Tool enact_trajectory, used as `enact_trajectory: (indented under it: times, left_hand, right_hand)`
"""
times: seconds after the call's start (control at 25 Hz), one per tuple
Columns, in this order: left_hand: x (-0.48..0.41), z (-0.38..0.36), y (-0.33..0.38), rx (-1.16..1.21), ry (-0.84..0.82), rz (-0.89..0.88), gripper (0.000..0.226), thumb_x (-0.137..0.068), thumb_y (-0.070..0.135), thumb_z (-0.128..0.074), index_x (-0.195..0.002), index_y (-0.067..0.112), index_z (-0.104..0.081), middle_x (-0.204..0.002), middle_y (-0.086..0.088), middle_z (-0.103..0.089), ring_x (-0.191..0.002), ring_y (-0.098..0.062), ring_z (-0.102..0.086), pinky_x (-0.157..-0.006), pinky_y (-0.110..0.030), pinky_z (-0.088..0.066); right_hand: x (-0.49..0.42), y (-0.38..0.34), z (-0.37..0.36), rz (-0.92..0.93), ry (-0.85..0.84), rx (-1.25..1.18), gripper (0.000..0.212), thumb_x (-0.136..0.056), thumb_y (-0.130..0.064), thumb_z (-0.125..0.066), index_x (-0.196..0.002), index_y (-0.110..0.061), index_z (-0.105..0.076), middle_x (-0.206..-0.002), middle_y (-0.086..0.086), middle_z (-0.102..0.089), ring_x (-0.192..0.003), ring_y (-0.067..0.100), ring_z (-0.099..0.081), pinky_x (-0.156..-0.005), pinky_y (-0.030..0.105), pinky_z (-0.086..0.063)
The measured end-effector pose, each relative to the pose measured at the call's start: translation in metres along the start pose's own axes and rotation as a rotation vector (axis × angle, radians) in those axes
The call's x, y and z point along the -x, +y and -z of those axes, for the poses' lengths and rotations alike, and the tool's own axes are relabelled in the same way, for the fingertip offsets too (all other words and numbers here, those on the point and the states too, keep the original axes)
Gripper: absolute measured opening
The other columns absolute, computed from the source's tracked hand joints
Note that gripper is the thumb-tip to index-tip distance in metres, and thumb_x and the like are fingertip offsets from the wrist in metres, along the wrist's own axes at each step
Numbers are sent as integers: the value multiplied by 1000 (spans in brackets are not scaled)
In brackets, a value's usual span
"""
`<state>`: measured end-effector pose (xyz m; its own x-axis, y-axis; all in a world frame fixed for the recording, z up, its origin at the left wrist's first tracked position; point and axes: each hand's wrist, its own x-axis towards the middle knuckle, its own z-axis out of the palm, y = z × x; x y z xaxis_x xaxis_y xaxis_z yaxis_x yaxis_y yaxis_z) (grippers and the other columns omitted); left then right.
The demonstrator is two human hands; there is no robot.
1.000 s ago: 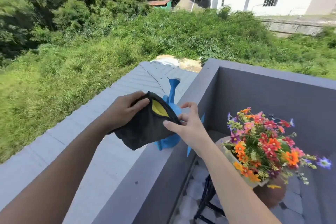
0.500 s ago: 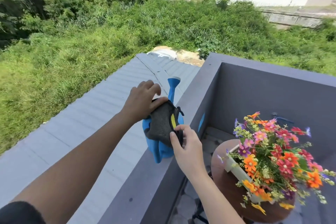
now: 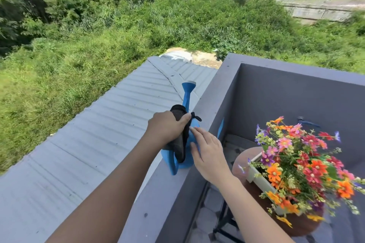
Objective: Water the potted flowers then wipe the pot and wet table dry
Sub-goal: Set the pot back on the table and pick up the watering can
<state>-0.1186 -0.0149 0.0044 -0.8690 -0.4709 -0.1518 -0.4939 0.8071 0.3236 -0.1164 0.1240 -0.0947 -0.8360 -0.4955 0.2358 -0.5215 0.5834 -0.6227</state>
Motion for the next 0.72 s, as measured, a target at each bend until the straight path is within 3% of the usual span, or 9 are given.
enact_trajectory:
  times: [0.12,0.24,0.48,0.72]
  left_hand:
    - [8,-8,17,-62,66,27,51,-89,59,-39,-93,9,-51,-109,-12,-63,-107,-31,-56,-72,-31,-34]
    - [12,-17,21,-48,163,116,46,-92,44,-47,-113,3,-46,-117,-14,-59,-112,-34,-53,-76,-35,-39]
    - [9,-11,10,61,211,7,24,-90,27,-50,-93,4,-46,-105,-21,-62,-99,-38,-56,-71,-32,-31]
    - [33,60,55,91,342,-172,26,-89,29,-50,-84,5,-42,-81,-11,-47,-77,-31,-44,-67,-33,-33]
  right_hand:
    - [-7,14,7,-89,-155,115,67,-94,-48,-6,-156,-23,-12,-164,-10,-9,-150,10,-4,-120,44,-2]
    - [-12,14,6,-74,-220,220,78,-84,-54,11,-155,-22,5,-164,-10,6,-150,9,7,-119,43,6]
    - [-15,1,4,-147,-202,90,57,-104,-39,-15,-155,-21,4,-164,-10,4,-150,10,5,-119,44,4]
    - [-35,-30,57,-133,132,-225,63,-99,-44,-13,-156,-20,0,-164,-8,-2,-150,9,1,-119,42,4]
